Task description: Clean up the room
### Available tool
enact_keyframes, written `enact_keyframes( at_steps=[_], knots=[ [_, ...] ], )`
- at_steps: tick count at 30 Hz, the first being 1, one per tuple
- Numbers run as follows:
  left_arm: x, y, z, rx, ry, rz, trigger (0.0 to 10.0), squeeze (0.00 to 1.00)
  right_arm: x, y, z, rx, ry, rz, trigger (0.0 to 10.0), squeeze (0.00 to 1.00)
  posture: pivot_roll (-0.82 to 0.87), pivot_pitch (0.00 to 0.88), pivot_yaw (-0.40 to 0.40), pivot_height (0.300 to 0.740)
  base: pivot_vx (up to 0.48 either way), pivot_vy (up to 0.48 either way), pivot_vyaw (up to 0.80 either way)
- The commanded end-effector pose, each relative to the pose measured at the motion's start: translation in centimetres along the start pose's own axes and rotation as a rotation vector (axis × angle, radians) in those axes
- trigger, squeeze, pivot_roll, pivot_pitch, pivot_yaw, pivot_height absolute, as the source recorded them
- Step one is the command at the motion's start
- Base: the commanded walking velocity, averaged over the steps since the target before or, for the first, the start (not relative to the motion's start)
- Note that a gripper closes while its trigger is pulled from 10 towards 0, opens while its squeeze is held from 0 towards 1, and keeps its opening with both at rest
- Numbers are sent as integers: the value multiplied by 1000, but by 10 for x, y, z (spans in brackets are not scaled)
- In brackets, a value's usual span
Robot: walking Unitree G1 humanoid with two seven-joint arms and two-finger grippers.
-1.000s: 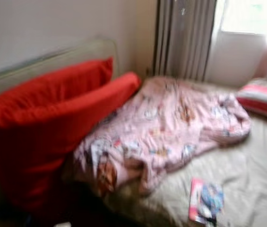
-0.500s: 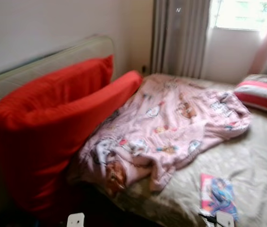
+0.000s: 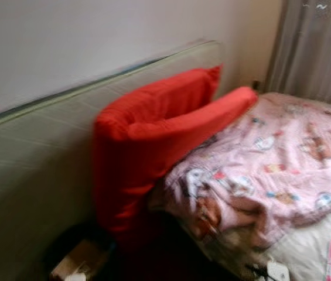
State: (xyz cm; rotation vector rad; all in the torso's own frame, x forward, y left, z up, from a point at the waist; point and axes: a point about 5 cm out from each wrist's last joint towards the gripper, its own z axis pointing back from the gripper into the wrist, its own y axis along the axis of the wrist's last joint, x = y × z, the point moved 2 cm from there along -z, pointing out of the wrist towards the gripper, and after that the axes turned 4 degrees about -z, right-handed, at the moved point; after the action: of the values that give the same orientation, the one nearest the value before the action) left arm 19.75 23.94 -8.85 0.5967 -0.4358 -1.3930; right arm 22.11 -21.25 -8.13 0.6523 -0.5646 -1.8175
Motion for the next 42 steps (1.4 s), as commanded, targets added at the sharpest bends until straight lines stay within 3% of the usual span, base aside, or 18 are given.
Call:
enact_keyframes(
  at_steps=[1, 16, 25, 34, 42],
  knots=[
    [2, -3, 0, -9, -3, 5, 10000, 0, -5, -4, 0, -10, 14, -6, 10000, 0, -38, 0, 38, 740, 0, 304, 800],
    [19, 1, -2, -3, -20, 4, 10000, 0, -5, -8, 1, -22, 24, 11, 10000, 0, -42, 0, 26, 740, 0, 305, 800],
    [20, 4, -3, 1, -18, 10, 10000, 0, -3, -8, 1, -28, 27, 38, 10000, 0, -42, 0, 7, 740, 0, 96, 724],
    [25, -1, -2, 8, -20, 57, 10000, 0, -1, -4, 1, -15, 41, 65, 10000, 0, -37, 0, -26, 740, 0, 0, 0],
    [17, 2, -2, 13, 3, 81, 10000, 0, -6, 5, 0, 13, 82, 126, 10000, 0, -39, 0, -39, 740, 0, 0, 0]
  ],
)
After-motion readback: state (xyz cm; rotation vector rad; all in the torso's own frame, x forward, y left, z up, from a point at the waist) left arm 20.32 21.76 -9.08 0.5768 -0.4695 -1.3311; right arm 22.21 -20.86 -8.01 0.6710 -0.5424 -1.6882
